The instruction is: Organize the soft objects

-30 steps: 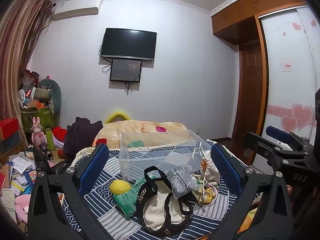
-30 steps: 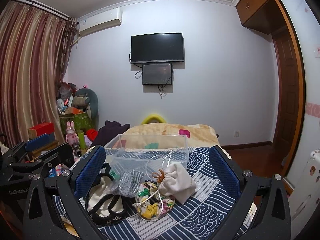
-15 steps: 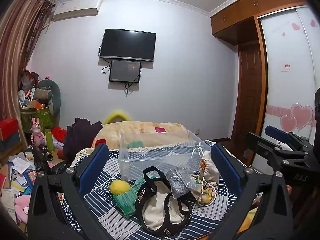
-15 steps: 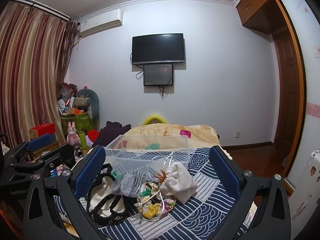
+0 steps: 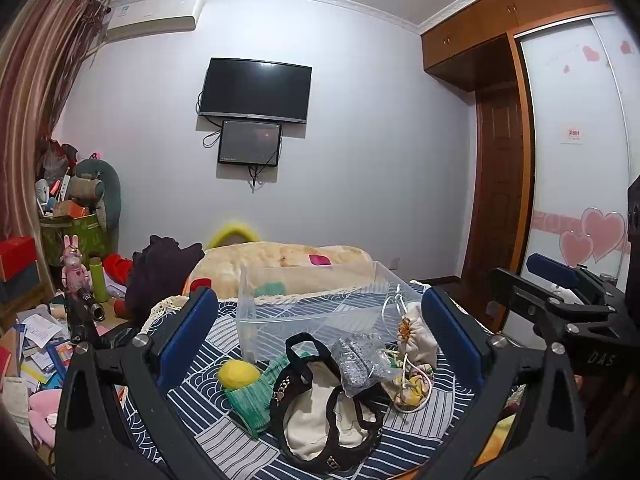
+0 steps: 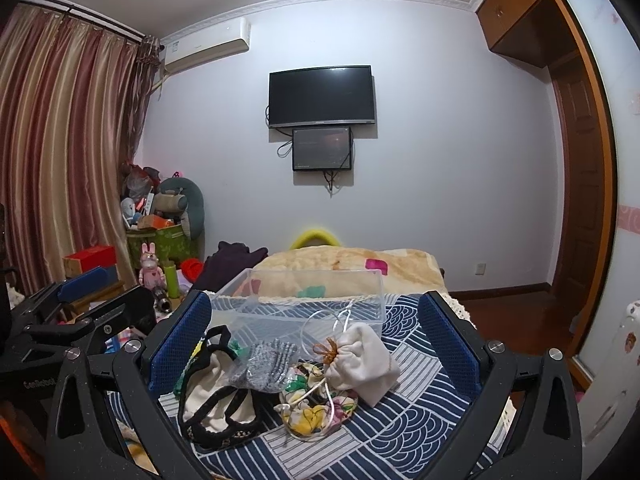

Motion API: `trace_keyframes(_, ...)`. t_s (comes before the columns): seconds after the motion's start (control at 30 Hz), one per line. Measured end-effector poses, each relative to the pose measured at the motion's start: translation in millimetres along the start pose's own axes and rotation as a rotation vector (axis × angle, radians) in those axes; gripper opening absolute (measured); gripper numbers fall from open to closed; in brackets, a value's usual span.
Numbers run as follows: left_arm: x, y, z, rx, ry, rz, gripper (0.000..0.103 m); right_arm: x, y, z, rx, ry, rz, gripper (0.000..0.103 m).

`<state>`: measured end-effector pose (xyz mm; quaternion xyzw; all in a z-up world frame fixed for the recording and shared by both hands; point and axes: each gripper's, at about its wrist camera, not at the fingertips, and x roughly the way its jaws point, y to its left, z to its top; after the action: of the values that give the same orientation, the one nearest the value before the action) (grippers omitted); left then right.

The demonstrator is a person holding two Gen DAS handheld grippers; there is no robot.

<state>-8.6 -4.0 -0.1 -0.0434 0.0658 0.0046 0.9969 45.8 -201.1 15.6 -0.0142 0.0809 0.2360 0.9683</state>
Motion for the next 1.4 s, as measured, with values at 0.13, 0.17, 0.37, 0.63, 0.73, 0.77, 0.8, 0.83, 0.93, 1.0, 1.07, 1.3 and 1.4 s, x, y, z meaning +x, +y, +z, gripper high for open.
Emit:
trace_keyframes(0.13, 0, 0, -1, -0.004, 0.001, -0.001, 0.103, 2, 0, -1, -0.005, 0.002, -0.001, 0.103)
trace_keyframes(0.17, 0, 0, -1, -0.004, 0.001, -0.002, 0.103, 2, 0, -1, -0.005, 0.003, 0.000, 0.103)
trace_keyframes(0.37, 4, 0, -3, 0.003, 0.020, -0.010, 0.103, 4, -4, -4, 0.010, -0.002, -0.006, 0.103)
trace_keyframes(0.63, 22, 22, -10, -0.063, 0.096, -0.041, 0.076, 20, -16, -13, 0.045, 0.055, -0.006, 0.081)
trace_keyframes(0.73, 34, 32, -17, -0.086, 0.136, -0.010, 0.064, 28, -22, -21, 0.065, 0.094, -0.002, 0.074)
trace_keyframes(0.77, 38, 35, -19, -0.089, 0.148, 0.000, 0.060, 31, -23, -23, 0.066, 0.105, -0.006, 0.073)
trace_keyframes(0.8, 42, 39, -21, -0.092, 0.160, 0.017, 0.058, 34, -25, -25, 0.069, 0.117, -0.011, 0.071)
trace_keyframes(0.83, 46, 43, -23, -0.094, 0.170, 0.039, 0.057, 37, -27, -27, 0.073, 0.126, -0.017, 0.069)
trace_keyframes(0.93, 57, 53, -31, -0.096, 0.200, 0.081, 0.051, 43, -31, -33, 0.087, 0.159, -0.023, 0.063)
trace_keyframes(1.0, 67, 59, -38, -0.111, 0.227, 0.093, 0.048, 49, -34, -37, 0.090, 0.180, -0.034, 0.063)
trace_keyframes(1.07, 77, 65, -45, -0.126, 0.253, 0.104, 0.048, 55, -37, -41, 0.096, 0.200, -0.039, 0.063)
trace_keyframes(1.3, 105, 80, -66, -0.151, 0.329, 0.127, 0.048, 75, -44, -53, 0.137, 0.270, -0.056, 0.063)
trace_keyframes(1.4, 113, 87, -75, -0.182, 0.361, 0.115, 0.048, 87, -46, -59, 0.156, 0.317, -0.051, 0.063)
